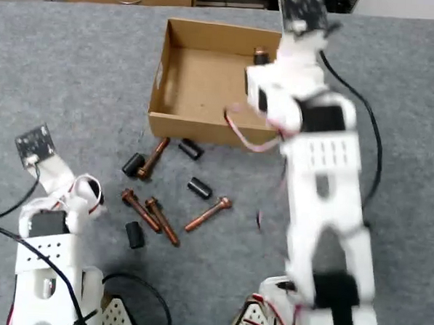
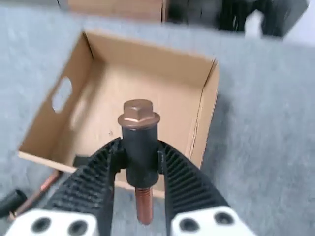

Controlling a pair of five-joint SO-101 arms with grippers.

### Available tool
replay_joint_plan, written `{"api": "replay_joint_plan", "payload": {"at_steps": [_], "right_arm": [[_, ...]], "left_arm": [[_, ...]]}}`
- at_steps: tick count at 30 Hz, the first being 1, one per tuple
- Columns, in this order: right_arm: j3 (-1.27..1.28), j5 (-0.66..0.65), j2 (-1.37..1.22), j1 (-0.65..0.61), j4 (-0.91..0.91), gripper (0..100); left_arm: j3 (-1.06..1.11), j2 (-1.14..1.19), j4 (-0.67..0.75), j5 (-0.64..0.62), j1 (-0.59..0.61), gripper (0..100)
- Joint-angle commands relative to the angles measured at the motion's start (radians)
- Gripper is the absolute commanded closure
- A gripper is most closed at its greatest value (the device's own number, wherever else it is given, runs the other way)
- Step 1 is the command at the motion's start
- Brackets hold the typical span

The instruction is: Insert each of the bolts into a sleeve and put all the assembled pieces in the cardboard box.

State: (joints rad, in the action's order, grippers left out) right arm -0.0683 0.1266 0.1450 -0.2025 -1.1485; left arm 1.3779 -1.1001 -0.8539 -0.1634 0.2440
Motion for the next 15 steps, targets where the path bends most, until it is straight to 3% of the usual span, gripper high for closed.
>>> {"api": "replay_joint_plan", "payload": {"at_steps": [1, 6, 15], "right_arm": [[-0.367, -0.003, -0.251, 0.015, -0.189, 99.8], [-0.699, 0.000, -0.558, 0.021, -0.364, 99.8], [-1.099, 0.028, -1.009, 0.082, -0.377, 99.8]], "left_arm": [[0.075, -0.010, 0.064, 0.011, 0.011, 98], [0.137, -0.010, 0.064, 0.000, 0.003, 98], [0.155, -0.010, 0.107, -0.002, 0.005, 98]]}}
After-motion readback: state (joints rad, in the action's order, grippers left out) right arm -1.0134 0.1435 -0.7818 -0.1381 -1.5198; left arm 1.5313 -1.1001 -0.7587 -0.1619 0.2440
